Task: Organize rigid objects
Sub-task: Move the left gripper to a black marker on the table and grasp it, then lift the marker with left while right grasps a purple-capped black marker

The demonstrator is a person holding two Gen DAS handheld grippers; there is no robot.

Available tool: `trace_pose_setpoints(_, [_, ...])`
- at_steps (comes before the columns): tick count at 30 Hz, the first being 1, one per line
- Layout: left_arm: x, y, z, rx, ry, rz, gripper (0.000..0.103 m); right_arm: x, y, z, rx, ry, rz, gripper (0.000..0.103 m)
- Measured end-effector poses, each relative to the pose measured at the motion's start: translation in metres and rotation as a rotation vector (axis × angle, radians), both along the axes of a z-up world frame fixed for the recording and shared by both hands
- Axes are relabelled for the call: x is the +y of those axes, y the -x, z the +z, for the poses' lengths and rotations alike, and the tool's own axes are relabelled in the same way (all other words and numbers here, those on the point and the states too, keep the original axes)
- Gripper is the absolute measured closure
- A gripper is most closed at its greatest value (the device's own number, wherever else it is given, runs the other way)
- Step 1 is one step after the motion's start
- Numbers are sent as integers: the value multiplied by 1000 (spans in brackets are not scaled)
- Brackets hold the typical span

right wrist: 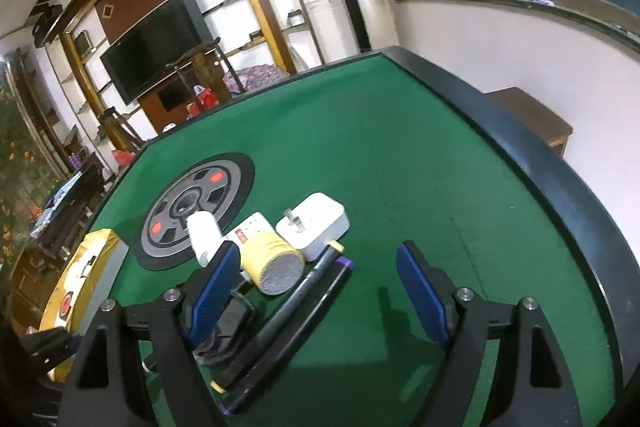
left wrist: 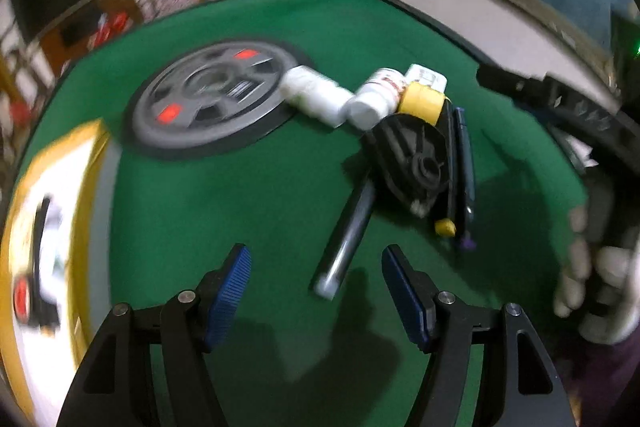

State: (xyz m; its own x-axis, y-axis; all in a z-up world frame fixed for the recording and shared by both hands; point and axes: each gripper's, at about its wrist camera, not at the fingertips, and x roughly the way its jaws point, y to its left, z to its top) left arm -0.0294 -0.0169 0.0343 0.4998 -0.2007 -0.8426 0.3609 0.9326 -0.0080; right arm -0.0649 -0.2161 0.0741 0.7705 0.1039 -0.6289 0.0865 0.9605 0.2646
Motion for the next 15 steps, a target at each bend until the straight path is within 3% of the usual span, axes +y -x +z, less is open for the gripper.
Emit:
trace_pose_setpoints(3, [-22, -14, -13, 0, -44, -55, 35, -2, 1, 0, -6, 8, -7, 24])
trace_pose_setpoints(4, [-23, -16, -12, -10, -12, -59, 50, -2, 1, 1, -10, 13, -11, 24])
trace_pose_setpoints(5, [-23, -18, -11, 0, 8, -62, 58, -2, 1, 0, -11, 14, -12, 24])
trace_pose_setpoints(6, [-22, -20, -9, 5, 11, -55, 81, -2, 1, 0, -9, 12, -10, 23])
trace_pose_setpoints(9, [-8, -18, -7, 56, 81, -50, 84, -2, 0, -1, 4, 13, -9, 23])
trace_pose_setpoints(15, [34, 17, -2, 121, 100, -38, 86, -5, -1, -3, 19, -3, -6, 23])
